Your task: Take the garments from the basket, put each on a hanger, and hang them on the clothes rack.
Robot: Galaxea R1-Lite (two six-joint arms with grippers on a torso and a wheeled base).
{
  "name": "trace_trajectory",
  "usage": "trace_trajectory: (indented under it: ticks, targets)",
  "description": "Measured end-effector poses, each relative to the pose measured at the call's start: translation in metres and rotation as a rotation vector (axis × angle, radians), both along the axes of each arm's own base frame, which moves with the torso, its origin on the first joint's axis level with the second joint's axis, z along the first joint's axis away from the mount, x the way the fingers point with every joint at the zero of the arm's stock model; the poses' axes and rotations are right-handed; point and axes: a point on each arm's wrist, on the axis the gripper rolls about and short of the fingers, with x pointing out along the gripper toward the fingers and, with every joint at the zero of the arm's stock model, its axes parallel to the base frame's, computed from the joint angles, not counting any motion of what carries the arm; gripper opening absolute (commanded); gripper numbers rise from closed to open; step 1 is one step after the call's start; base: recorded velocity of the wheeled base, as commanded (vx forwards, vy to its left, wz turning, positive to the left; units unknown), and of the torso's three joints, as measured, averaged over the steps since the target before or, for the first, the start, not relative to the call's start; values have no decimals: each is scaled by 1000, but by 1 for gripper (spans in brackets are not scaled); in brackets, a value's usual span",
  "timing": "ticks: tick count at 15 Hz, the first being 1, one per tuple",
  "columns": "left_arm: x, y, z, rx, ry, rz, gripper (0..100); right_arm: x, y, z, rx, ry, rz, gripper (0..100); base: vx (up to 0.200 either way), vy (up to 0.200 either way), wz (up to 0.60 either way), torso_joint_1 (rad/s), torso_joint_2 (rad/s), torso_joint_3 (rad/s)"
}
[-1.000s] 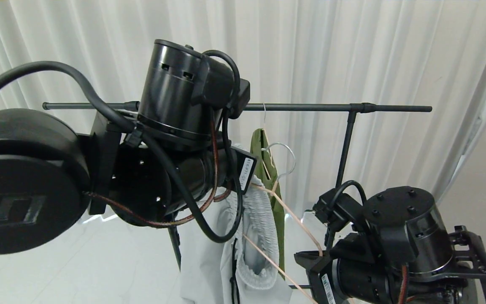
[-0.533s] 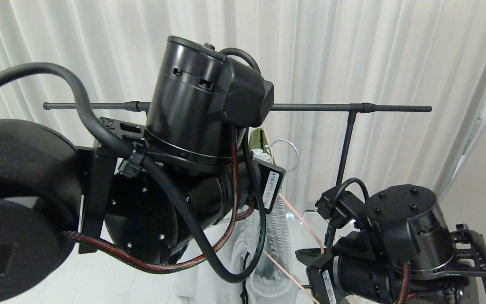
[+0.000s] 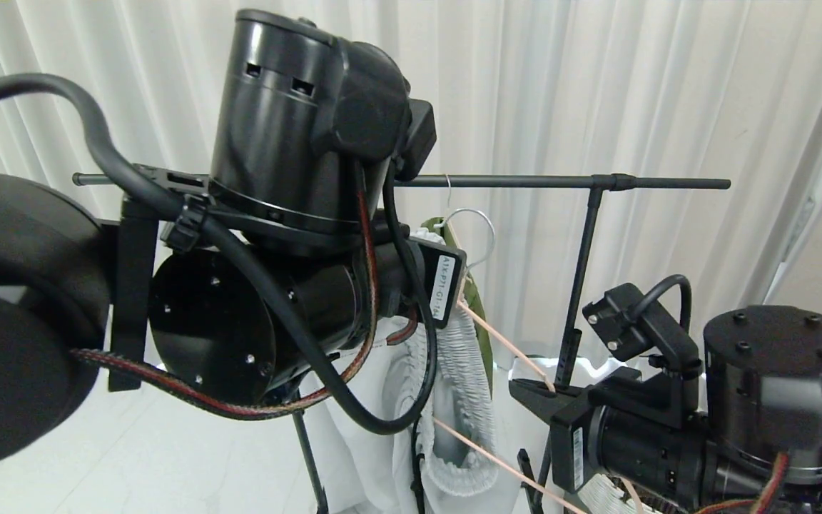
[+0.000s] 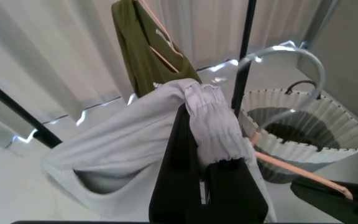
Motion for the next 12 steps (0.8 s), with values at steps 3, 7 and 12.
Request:
trace_trajectory:
  ticks: [3,7,12]
  targets:
    - [0,1,5,-23,-7,8,0,-6,-10,-1,14,-11,0,0,0,0,0,0,0,0]
    - [-2,1,6,-25,-11,5,0,-10,-16,12,83,-59,0,0,0,0,0,0,0,0]
    - [-8,-2,6,-19,-13,-5,0,-11,-19,20,128,-94,-2,0,0,0,0,0,0,0]
